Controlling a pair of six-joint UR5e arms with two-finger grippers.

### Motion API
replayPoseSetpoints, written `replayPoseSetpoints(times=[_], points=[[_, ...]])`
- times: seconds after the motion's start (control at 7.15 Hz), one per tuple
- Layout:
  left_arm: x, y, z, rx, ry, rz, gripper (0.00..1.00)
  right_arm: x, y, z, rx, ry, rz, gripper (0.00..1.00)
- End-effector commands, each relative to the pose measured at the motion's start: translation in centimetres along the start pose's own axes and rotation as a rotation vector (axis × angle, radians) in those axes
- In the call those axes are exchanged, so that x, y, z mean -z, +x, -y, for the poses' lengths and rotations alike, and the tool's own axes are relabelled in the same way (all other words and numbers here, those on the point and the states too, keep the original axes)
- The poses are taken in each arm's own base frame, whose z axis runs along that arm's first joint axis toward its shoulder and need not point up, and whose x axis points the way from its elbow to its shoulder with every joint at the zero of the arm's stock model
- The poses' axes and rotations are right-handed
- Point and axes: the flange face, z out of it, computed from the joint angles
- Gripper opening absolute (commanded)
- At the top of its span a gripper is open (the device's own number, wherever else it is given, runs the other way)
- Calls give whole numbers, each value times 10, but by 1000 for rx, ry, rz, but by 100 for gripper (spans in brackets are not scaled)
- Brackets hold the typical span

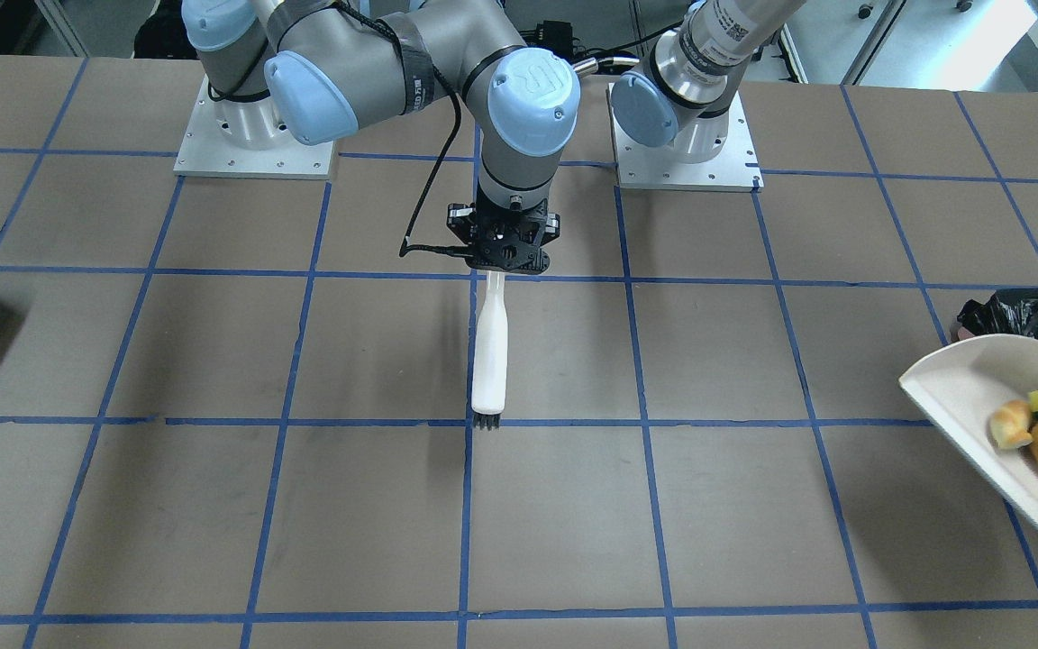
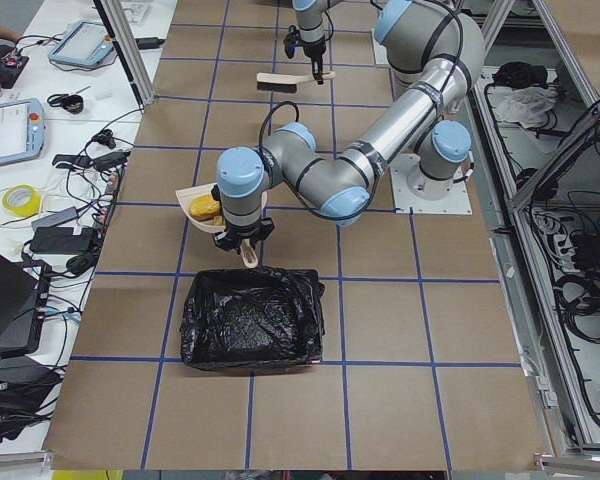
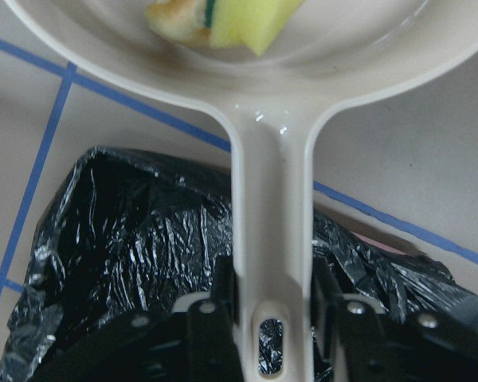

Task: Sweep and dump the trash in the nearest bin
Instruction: 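Tip the dustpan over the black bin with the left gripper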

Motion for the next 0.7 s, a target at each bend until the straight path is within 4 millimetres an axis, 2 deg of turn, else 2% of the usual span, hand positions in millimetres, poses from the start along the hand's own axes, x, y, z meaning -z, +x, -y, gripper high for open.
replayPoseSetpoints(times=[0.0,0.14,0.28,0.56], points=[[34,1,-96,150,-38,47,0,-29,13,-21,3,-20,-1,0],[42,7,-144,216,-63,63,0,-57,17,-38,20,-3,0,0],[49,3,-175,245,-114,74,0,-83,22,-51,43,14,5,0],[30,-18,-206,235,-212,72,0,-96,31,-68,77,14,-1,0]])
